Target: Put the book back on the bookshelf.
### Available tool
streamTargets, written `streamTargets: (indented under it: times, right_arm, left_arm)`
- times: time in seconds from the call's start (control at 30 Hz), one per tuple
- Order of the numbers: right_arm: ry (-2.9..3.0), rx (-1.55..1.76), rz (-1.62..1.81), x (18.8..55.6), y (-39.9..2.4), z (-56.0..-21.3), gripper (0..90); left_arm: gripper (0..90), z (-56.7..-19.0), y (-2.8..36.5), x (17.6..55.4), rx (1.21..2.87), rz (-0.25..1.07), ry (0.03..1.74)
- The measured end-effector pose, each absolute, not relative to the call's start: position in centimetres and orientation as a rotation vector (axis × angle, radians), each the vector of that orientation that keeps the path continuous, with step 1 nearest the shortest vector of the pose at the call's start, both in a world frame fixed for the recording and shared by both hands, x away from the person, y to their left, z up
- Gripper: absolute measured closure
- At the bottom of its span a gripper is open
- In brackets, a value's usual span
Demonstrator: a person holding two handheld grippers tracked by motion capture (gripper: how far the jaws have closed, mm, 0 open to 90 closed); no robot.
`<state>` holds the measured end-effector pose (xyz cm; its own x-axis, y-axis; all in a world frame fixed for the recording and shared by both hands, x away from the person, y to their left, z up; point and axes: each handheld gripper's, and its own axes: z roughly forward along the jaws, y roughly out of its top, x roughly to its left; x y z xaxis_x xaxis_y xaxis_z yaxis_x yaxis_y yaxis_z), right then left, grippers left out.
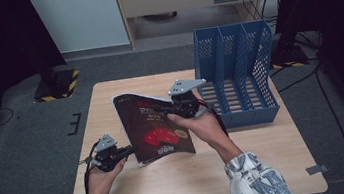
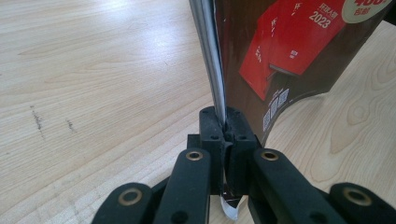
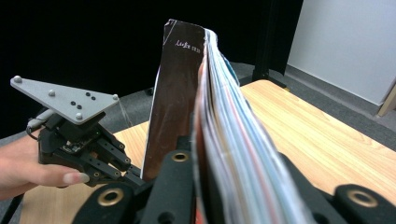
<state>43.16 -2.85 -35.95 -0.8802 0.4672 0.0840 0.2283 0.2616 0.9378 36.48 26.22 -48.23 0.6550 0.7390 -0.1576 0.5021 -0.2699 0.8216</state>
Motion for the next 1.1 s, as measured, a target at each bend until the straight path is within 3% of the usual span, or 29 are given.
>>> streamTargets:
  times: [0.27,0.33,0.43,0.5,0.57,0.8,1.03,1.1]
  right_arm:
    - [2.288,0.656,1.649,43.0,-3.0,-35.8,87.1]
    - [2.281,0.656,1.648,42.9,-3.1,-35.7,87.1]
    - [2.261,0.657,1.663,42.8,-3.4,-35.2,87.1]
    - [2.256,0.658,1.666,42.8,-3.4,-35.1,87.1]
    - [2.236,0.66,1.672,42.7,-3.8,-34.6,87.1]
    - [2.197,0.675,1.668,42.9,-4.2,-34.0,87.1]
    - [2.145,0.723,1.682,43.5,-4.4,-32.6,87.1]
    - [2.143,0.728,1.681,43.5,-4.4,-32.5,87.1]
  left_arm:
    - [83.5,-48.5,26.3,36.5,1.925,0.33,0.957]
    - [72.5,-48.6,26.3,36.5,1.921,0.35,0.958]
    - [39.8,-48.8,26.6,36.7,1.886,0.398,1.015]
    - [36.1,-49.0,26.8,36.8,1.892,0.413,1.035]
    - [26.2,-49.4,27.3,37.0,1.886,0.406,1.079]
    - [18.4,-49.7,27.7,37.2,1.888,0.449,1.135]
    - [4.6,-51.0,27.4,37.6,2.021,0.511,1.215]
    - [4.5,-51.5,27.3,37.7,2.045,0.492,1.25]
